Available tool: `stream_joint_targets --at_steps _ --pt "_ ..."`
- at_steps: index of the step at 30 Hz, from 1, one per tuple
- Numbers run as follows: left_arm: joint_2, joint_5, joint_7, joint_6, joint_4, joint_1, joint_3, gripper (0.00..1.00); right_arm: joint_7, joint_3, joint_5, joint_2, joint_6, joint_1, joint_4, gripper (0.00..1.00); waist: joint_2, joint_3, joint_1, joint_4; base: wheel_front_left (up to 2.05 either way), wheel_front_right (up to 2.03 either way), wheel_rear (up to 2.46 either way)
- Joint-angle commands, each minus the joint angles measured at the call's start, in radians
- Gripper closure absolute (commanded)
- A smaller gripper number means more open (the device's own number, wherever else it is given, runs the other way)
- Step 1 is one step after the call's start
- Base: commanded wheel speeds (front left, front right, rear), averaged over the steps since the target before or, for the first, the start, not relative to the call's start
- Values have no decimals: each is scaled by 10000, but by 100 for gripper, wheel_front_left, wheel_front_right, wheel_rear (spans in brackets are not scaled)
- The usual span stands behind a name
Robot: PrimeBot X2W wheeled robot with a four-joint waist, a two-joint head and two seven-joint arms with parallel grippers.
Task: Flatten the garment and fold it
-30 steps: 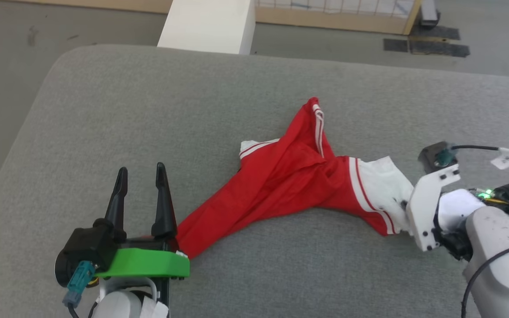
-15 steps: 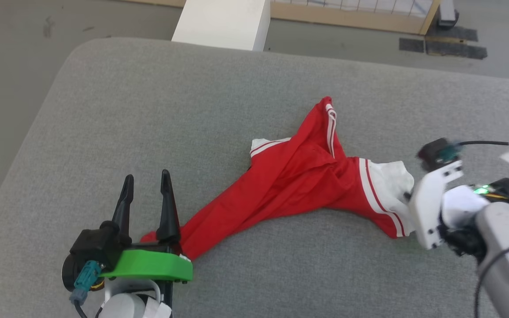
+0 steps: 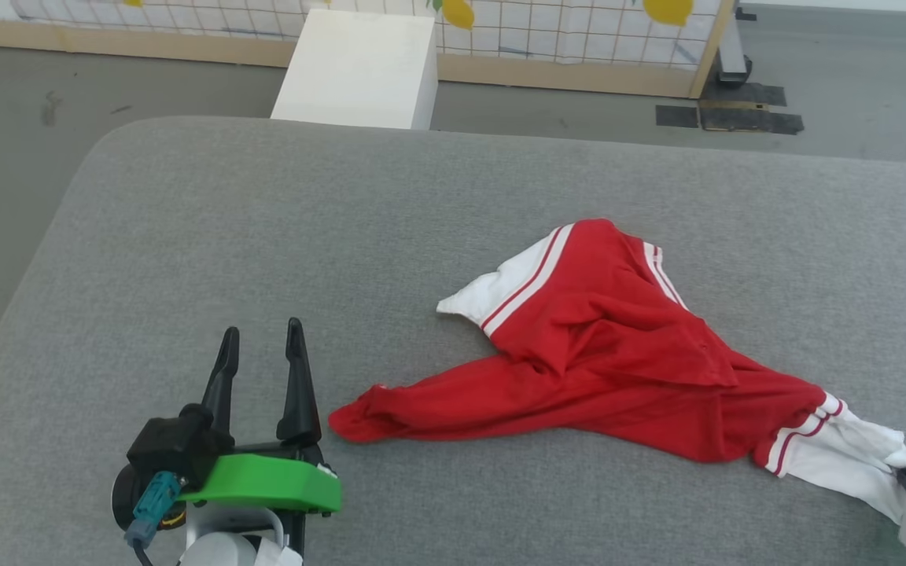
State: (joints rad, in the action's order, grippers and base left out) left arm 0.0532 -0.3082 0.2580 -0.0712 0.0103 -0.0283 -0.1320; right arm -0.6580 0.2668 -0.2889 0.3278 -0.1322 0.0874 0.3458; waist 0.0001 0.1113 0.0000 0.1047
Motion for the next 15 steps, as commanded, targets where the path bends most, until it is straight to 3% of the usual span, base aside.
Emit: stream_joint_targets --at_steps 1,2,3,10,15 --pt "-29 -90 37 44 -44 93 50 0 164 156 147 -261 15 -42 -130 100 -1 -18 0 -136 0 0 0" --pt "-29 -97 37 48 -83 101 65 0 352 178 199 -418 15 -73 -251 6 -1 -26 0 -189 0 0 0" --pt "-29 -103 37 56 -120 103 72 0 597 199 148 -543 15 -48 -362 0 -1 -41 0 -224 0 0 0" --pt "-29 -281 37 131 -456 86 72 0 2959 1089 -383 -1645 15 87 -1577 0 -1 -348 0 -301 0 0 0" --pt "-29 -719 38 34 -863 114 -10 0 3786 1546 -540 -2325 15 -376 -2321 0 -1 -557 0 -375 0 0 0"
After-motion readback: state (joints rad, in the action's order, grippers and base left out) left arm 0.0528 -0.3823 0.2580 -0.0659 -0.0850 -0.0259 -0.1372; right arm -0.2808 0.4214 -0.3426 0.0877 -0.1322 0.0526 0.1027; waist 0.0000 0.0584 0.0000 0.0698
